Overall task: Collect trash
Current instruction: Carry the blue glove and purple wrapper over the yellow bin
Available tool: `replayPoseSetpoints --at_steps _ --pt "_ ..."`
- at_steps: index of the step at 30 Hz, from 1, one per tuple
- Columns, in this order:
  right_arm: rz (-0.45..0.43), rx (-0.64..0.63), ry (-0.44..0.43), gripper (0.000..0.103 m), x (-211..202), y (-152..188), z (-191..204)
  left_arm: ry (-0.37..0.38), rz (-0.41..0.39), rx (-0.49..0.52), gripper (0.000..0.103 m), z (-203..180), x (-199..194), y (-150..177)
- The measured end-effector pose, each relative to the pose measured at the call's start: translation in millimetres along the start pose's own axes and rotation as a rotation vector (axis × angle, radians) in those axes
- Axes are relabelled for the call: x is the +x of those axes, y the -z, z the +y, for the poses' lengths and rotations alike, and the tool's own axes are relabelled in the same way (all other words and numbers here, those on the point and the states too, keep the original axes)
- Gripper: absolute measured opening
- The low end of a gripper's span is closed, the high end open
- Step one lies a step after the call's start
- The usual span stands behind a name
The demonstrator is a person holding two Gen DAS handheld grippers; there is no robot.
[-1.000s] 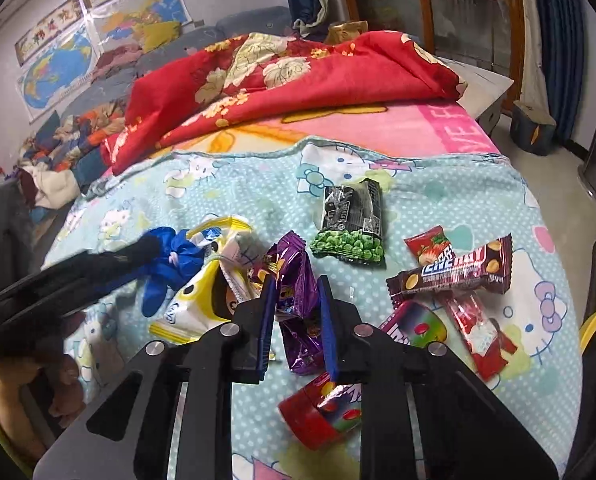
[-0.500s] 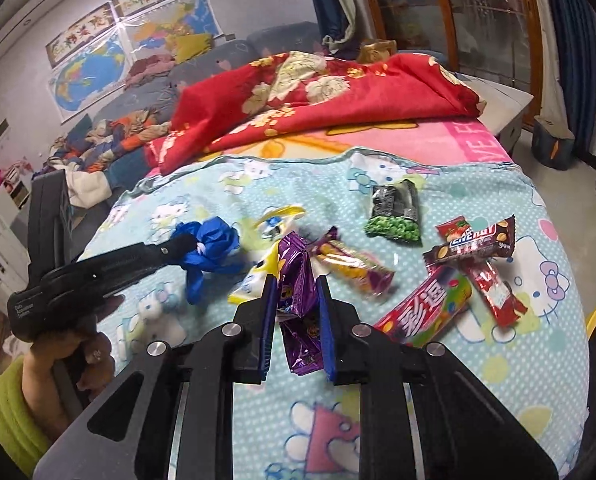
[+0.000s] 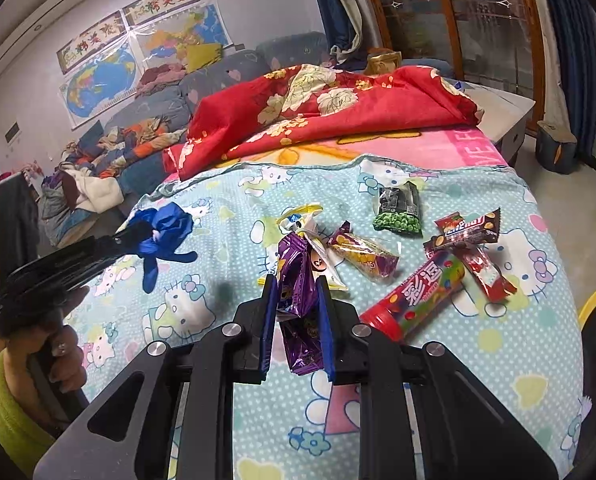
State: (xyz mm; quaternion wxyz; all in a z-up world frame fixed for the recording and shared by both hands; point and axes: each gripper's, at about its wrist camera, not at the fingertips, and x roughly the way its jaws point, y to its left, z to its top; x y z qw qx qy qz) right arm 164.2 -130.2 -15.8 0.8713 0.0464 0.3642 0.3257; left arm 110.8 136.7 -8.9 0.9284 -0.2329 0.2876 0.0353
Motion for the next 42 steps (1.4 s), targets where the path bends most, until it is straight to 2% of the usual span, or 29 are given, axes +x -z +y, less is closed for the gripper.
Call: replayPoseSetpoints --at_steps 15,42 --pt "-0.056 0.041 0.038 0.019 -39.4 6.4 -21.2 0.093 -0.018 0.095 0.003 -54.1 -18.1 7.1" --pt "-0.162 0.194 0.162 0.019 -101.8 24.0 -98.1 0.227 0.061 0.251 0.003 -142.0 -6.1 44.4"
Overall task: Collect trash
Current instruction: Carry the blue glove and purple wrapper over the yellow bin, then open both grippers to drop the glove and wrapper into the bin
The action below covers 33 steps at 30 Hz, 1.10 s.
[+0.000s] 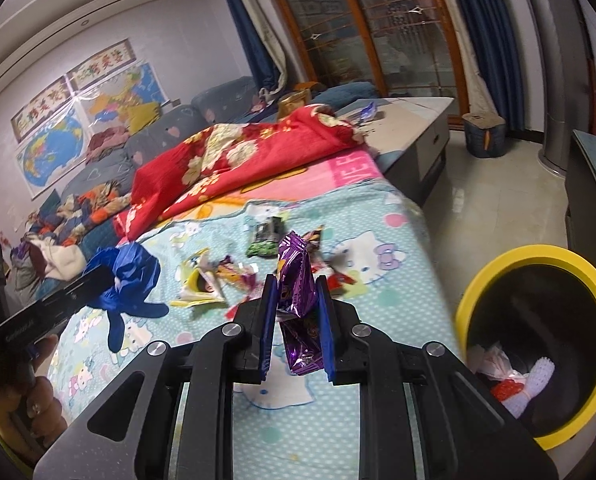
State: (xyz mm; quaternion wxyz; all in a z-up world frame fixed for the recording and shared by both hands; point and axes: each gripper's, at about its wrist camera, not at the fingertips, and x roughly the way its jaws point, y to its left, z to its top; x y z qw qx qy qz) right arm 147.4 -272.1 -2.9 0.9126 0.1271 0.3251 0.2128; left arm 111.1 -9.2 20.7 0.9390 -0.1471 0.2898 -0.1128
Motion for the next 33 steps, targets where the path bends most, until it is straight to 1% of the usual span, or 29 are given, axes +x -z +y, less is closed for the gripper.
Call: replayPoseSetpoints --at_steps 6,16,33 --pt "-0.025 0.031 0.033 0.019 -12.7 0.2 -21.3 0.030 0.025 0.038 0.003 -21.3 10.8 5.0" --pt "-0.060 0.091 0.115 0.019 -33.8 5.0 -65.8 0.084 0.070 0.103 0.003 -61.5 31.2 15.8" --pt "-0.107 0.232 0.239 0.019 -70.4 18.4 -146.2 0.171 0.174 0.246 0.003 -139.7 81.3 42.2"
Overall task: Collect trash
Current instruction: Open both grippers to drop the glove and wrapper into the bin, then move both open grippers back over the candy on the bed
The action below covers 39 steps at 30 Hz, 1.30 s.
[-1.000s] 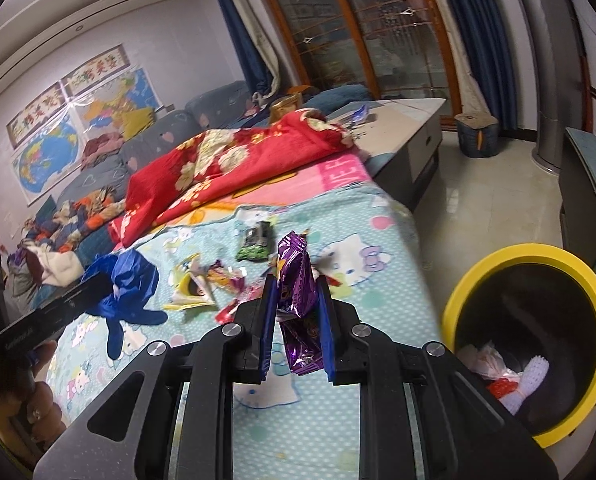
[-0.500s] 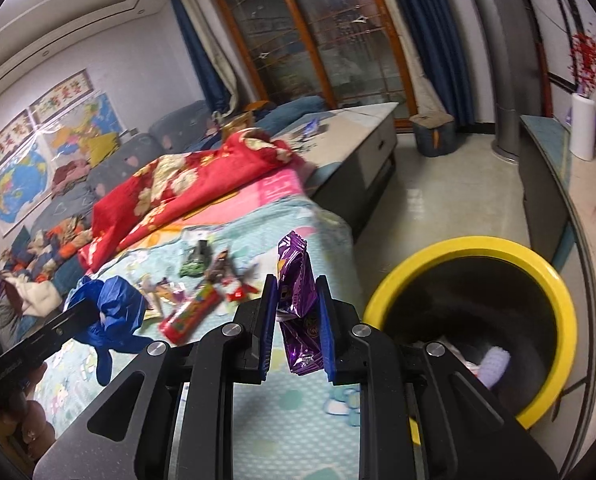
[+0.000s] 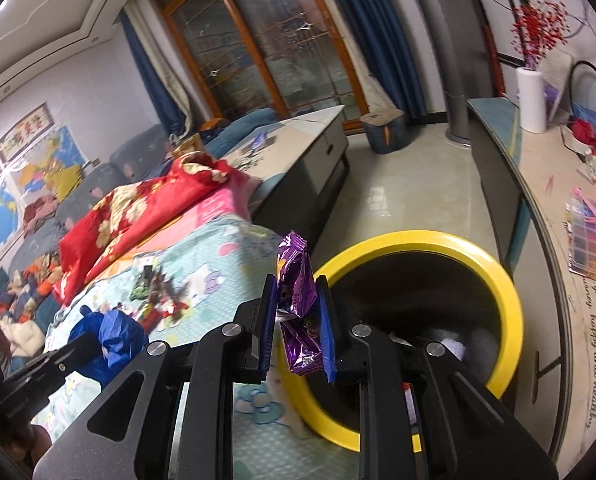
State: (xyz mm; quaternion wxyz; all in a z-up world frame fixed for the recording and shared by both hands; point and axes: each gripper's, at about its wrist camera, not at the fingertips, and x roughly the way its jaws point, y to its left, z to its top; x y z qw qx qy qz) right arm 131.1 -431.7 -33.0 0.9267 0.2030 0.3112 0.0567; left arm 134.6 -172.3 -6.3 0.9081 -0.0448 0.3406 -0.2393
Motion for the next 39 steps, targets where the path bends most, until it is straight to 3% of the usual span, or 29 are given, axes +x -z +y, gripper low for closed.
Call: replayPoseSetpoints --at_steps 13,21,22,23,24,25,26,28,29,30,39 --pt "-0.005 0.065 0.053 0.019 -2.5 -3.6 -43.4 0.054 0.085 0.113 0.003 -48.2 56.1 7.0" --pt "0.008 0.081 0.074 0.021 6.4 -7.1 -58.7 0.062 0.124 0.132 0.004 -59.7 84.4 9.1" --pt "0.010 0.089 0.076 0.024 7.5 -8.2 -61.7 0.059 0.128 0.135 0.008 -60.5 87.4 8.9" --pt "0.012 0.097 0.077 0.027 8.1 -8.9 -63.9 0.046 0.132 0.135 0.027 -59.7 91.7 9.1" --pt "0.010 0.101 0.083 0.039 8.1 -9.5 -65.5 0.036 0.129 0.127 0.042 -57.8 92.2 9.3" --pt "0.003 0.110 0.102 0.055 6.7 -9.3 -67.9 0.028 0.126 0.112 0.069 -55.6 92.2 9.5" --pt "-0.003 0.115 0.108 0.058 5.5 -9.2 -68.9 0.038 0.119 0.086 0.077 -49.9 89.7 10.2" --pt "-0.010 0.119 0.124 0.061 3.2 -7.3 -71.3 0.041 0.095 0.051 0.081 -41.7 81.3 11.5" --pt "-0.011 0.118 0.132 0.062 2.5 -6.1 -71.2 0.029 0.083 0.049 0.091 -40.4 78.5 11.3" --pt "-0.014 0.120 0.141 0.065 1.6 -4.5 -71.0 0.010 0.063 0.047 0.092 -38.1 73.0 11.7" --pt "-0.026 0.087 0.120 0.068 -1.9 5.3 -46.2 -0.089 -0.047 -0.050 0.092 -0.4 28.5 5.6"
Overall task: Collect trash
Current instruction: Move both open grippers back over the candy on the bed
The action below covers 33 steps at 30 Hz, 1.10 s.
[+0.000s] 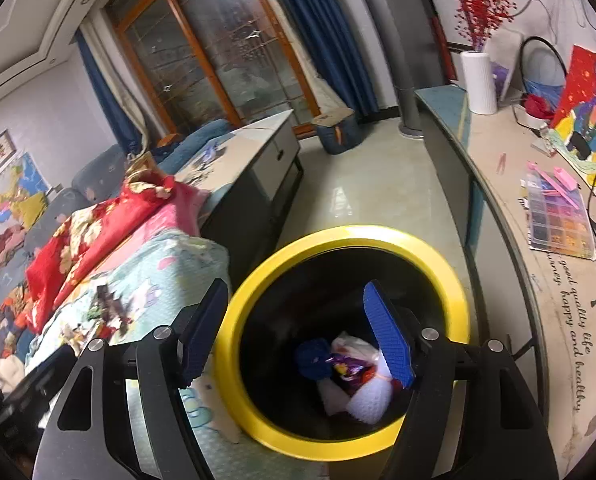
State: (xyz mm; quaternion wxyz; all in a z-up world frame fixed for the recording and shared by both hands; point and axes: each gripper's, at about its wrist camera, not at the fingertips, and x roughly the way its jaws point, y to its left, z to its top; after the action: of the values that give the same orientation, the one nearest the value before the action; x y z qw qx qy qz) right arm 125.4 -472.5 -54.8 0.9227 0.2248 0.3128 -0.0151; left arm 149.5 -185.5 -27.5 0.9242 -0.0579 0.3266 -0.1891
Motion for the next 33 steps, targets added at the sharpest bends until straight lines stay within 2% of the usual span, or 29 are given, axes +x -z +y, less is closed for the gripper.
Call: replayPoseSetpoints --at_steps 16,33 --pt "0.009 -0.138 -0.111 0.070 -9.5 15.5 81.6 -0.127 -0.139 -0.093 0.092 59.6 -57.2 -13.5" --pt "0.080 -0.276 -0.222 0.071 4.5 36.0 170.4 -0.278 -0.196 -0.215 0.092 135.1 -94.2 -8.9"
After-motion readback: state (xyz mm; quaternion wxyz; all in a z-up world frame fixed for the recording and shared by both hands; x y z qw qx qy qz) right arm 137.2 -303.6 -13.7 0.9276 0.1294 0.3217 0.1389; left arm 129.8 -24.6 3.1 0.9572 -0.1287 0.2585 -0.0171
